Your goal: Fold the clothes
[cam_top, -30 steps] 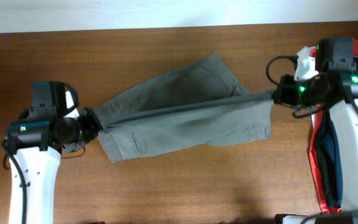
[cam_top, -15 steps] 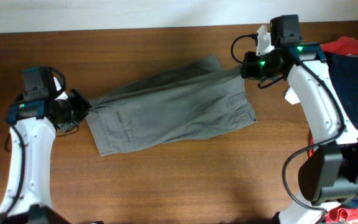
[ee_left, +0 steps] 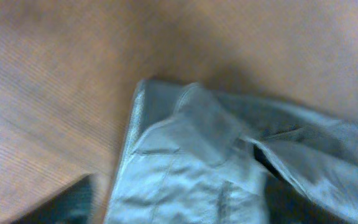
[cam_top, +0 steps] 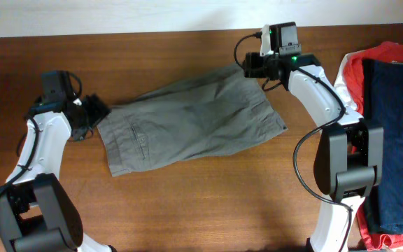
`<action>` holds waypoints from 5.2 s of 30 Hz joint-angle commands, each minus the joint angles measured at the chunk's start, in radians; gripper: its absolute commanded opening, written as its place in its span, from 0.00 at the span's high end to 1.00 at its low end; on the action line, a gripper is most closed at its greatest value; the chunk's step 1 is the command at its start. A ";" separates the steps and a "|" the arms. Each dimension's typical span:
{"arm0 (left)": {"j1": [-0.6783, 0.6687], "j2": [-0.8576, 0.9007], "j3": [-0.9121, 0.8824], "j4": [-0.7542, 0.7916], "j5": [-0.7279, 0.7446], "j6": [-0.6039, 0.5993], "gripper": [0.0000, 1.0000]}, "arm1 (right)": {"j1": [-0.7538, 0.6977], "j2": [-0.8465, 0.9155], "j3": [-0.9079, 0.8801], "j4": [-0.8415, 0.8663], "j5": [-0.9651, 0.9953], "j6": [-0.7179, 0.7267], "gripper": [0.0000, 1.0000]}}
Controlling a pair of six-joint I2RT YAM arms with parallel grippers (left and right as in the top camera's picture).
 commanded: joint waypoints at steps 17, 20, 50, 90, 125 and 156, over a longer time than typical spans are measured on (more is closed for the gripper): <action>-0.369 0.344 0.255 0.029 -0.127 0.143 0.99 | -0.005 -0.165 -0.393 -0.197 -0.027 0.023 0.96; -0.369 0.425 0.255 0.075 -0.144 0.142 0.99 | -0.005 -0.165 -0.482 -0.167 -0.020 0.034 0.96; -0.310 0.468 0.276 -0.002 -0.316 0.187 1.00 | -0.009 -0.119 -0.677 -0.073 0.024 0.203 0.96; -0.178 -0.008 0.370 -0.229 -0.237 0.206 1.00 | 0.045 -0.385 -0.482 0.190 -0.462 0.062 0.96; -0.167 -0.039 0.333 -0.720 -0.191 0.301 0.09 | -0.080 -0.652 -0.647 -0.330 0.058 0.152 0.02; -0.059 0.145 -0.161 -0.116 -0.006 0.375 0.99 | -0.080 -0.652 -0.647 -0.330 0.058 0.152 0.02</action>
